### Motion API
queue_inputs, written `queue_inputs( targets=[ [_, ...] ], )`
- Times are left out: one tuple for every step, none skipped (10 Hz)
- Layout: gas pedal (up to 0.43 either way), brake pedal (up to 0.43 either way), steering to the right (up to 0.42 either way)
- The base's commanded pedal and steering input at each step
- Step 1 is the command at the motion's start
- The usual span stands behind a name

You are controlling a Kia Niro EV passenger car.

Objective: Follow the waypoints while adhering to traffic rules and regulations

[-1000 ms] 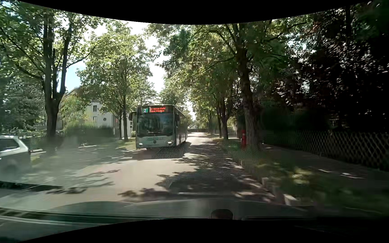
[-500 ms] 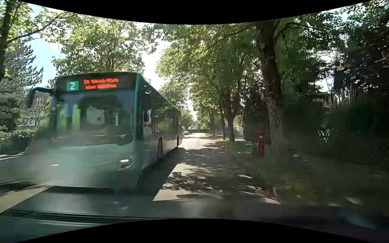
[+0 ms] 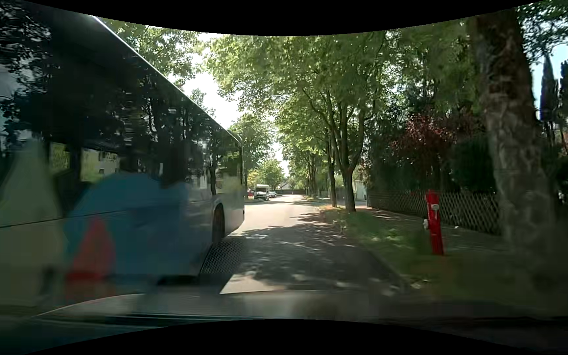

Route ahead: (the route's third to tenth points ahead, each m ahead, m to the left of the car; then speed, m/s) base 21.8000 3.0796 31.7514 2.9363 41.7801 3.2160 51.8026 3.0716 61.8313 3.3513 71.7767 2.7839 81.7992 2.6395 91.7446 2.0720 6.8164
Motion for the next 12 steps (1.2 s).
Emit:
queue_inputs(
  targets=[
    [0.0,0.006,-0.013],
    [0.0,0.006,-0.013],
    [0.0,0.006,-0.014],
    [0.0,0.006,-0.014],
    [0.0,0.006,-0.017],
    [0.0,0.006,-0.02],
    [0.0,0.006,-0.02],
    [0.0,0.006,-0.02],
    [0.0,0.006,-0.02],
    [0.0,0.006,-0.02],
    [0.0,0.006,-0.019],
    [0.0,0.006,-0.018]
  ],
)
